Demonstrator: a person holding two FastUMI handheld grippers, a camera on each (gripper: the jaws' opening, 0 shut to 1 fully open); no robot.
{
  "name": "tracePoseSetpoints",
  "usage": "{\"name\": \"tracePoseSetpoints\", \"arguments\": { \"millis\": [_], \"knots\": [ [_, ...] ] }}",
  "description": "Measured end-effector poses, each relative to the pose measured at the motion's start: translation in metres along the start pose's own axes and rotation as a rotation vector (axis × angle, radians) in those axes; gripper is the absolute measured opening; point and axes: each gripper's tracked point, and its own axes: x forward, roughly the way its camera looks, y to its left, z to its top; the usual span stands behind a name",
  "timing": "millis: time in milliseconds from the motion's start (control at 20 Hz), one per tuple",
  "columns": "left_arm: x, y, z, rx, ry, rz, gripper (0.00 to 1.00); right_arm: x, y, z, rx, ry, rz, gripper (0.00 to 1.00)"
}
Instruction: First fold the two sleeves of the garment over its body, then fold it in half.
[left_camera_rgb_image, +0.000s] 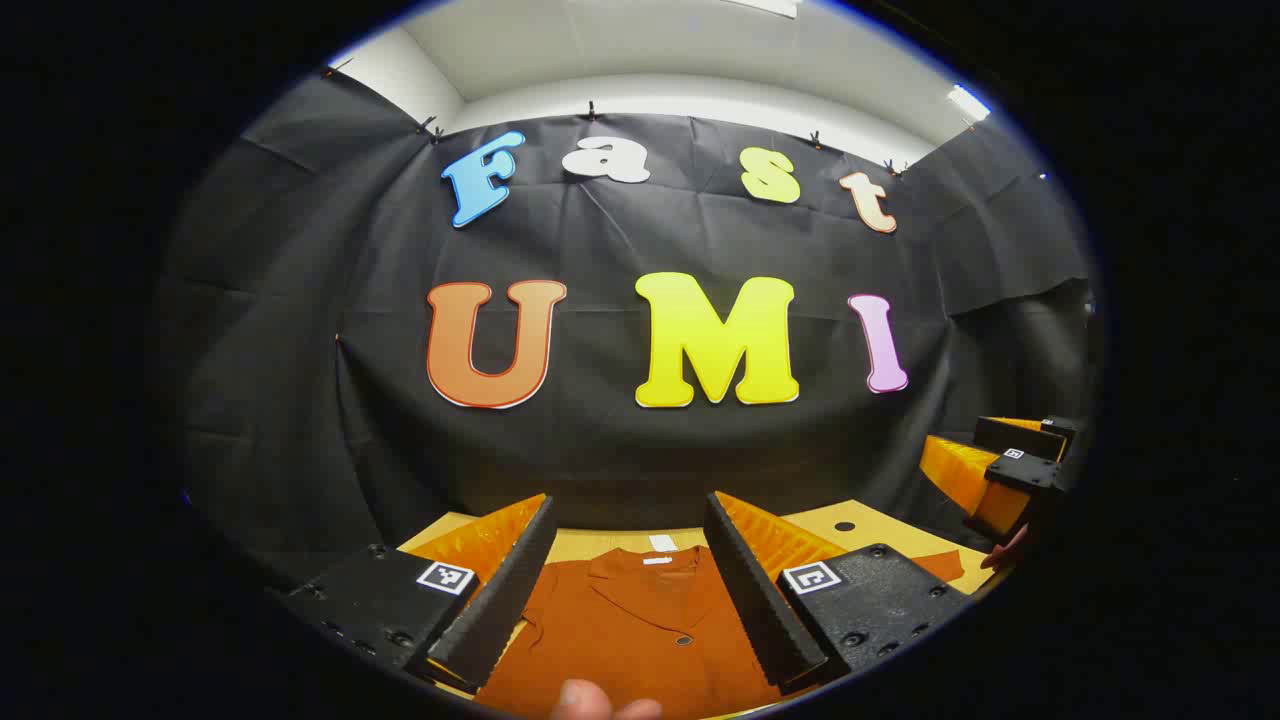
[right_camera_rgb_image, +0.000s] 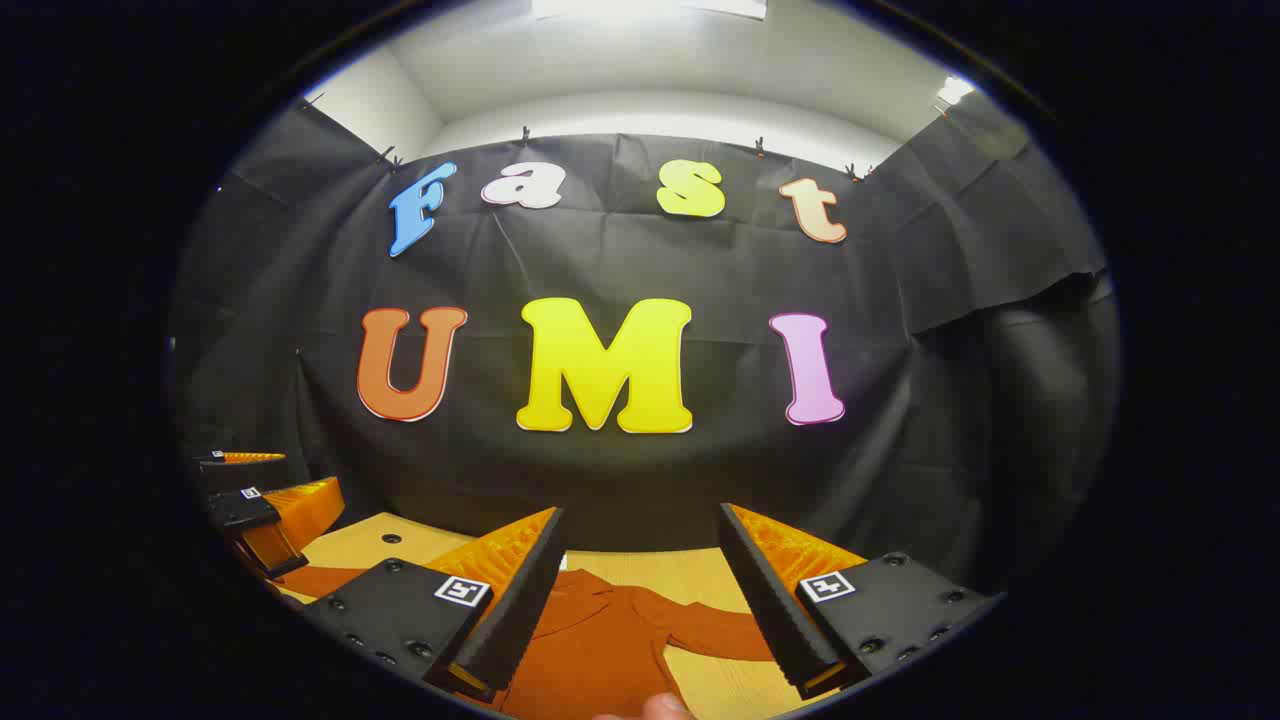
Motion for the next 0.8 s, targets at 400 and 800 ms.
{"name": "tracePoseSetpoints", "arguments": {
  "millis": [400,800],
  "knots": [
    [0.008,-0.004,-0.002,0.028,0.01,-0.012,0.96,0.009,0.006,-0.004,-0.006,0.023,0.055,0.93],
    [0.012,0.004,-0.008,0.028,0.024,0.01,0.96,0.013,0.009,-0.01,-0.008,0.049,0.069,0.96]
  ]
}}
